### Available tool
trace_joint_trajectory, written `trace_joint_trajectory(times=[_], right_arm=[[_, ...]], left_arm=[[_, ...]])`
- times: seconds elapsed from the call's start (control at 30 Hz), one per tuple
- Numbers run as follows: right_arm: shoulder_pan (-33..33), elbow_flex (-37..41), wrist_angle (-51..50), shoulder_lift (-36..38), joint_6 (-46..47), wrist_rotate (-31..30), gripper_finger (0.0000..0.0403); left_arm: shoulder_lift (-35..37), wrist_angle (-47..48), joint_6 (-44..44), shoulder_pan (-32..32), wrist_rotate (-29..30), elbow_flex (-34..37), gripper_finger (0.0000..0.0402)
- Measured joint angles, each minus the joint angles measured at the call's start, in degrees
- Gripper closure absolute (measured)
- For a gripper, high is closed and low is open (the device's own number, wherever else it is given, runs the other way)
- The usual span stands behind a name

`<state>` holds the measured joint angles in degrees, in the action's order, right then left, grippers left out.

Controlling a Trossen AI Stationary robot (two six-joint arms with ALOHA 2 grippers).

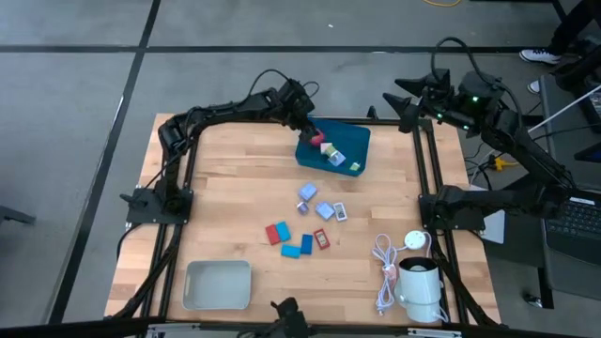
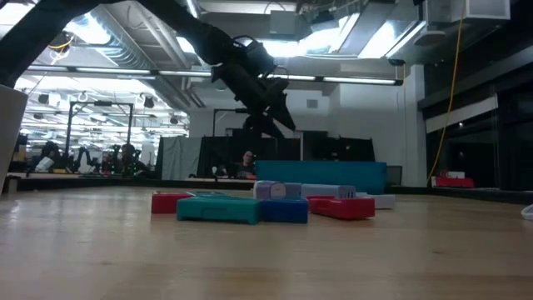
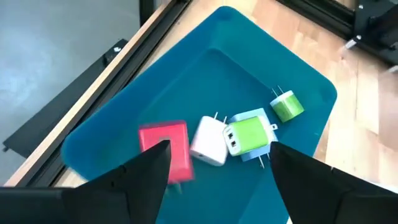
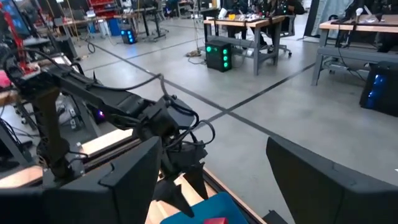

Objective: Pick & Place Office items
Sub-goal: Put the red charger adapter into the blue bin, then put the top light blue charger adapter into the blue bin

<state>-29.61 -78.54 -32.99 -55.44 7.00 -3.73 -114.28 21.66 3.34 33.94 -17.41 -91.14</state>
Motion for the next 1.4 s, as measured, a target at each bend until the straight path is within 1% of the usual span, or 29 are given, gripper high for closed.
trace_joint_trajectory(times=[0.1, 0.17, 0.23, 0.3, 0.37, 0.47, 0.5, 0.57, 0.67, 0.77, 0.8, 0.93, 1.1, 1.2, 1.4], right_arm=[[0.02, 0.0, -0.02, -0.94, -0.2, 0.13, 0.0105], [0.01, 0.0, 0.18, -1.14, -0.22, 0.29, 0.0105], [0.02, 0.0, 0.43, -1.14, -0.23, 0.32, 0.0105], [0.02, 0.0, 0.39, -1.11, -0.24, 0.31, 0.0105], [0.01, 0.0, 0.39, -1.1, -0.24, 0.48, 0.0105], [0.01, 0.0, 0.39, -1.06, -0.56, 0.76, 0.0105], [0.02, 0.0, 0.39, -1.07, -0.82, 0.81, 0.0105], [0.0, 0.0, 0.42, -1.12, -1.57, 1.44, 0.0105], [0.02, 0.0, 0.42, -1.22, -1.77, 1.84, 0.0105], [0.0, 0.0, 0.81, -1.22, -1.94, 2.33, 0.0105], [0.0, 0.0, 1.08, -1.22, -1.94, 2.67, 0.0105], [0.02, 0.0, 1.64, -1.22, -1.92, 3.39, 0.0105], [0.0, 0.0, 1.66, -1.22, -1.42, 5.22, 0.0105], [0.02, 0.0, 1.66, -1.22, -0.51, 5.31, 0.0105], [0.02, 0.0, 1.66, -1.22, -0.13, 5.31, 0.0105]], left_arm=[[0.0, -0.75, 0.47, -1.68, 1.39, 0.0, 0.0127], [0.15, -0.31, 1.02, -2.94, -0.44, 0.0, 0.013], [0.48, 3.25, 1.18, -4.76, -2.54, -0.02, 0.0136], [0.55, 8.33, 1.1, -7.25, -2.47, -0.05, 0.0142], [0.52, 14.31, 0.15, -10.26, 1.57, 0.0, 0.0146], [-0.07, 17.21, -0.09, -15.24, 9.19, 0.0, 0.0145], [-0.19, 17.63, 1.98, -16.61, 10.94, 0.0, 0.0143], [-0.63, 17.19, 8.79, -18.71, 13.26, -0.03, 0.0137], [-0.83, 18.87, 18.43, -19.66, 15.88, 0.03, 0.0125], [-0.83, 18.68, 23.58, -19.94, 19.54, 0.0, 0.0117], [-0.83, 19.23, 25.14, -19.96, 19.91, 0.0, 0.0115], [-0.83, 21.03, 27.29, -20.03, 19.98, 0.0, 0.0112], [-0.83, 20.32, 27.12, -19.99, 18.94, 0.0, 0.0109], [-1.23, 20.39, 27.03, -20.17, 18.76, 0.0, 0.0102], [-4.67, 20.31, 28.93, -21.3, 14.88, 0.0, 0.0089]])
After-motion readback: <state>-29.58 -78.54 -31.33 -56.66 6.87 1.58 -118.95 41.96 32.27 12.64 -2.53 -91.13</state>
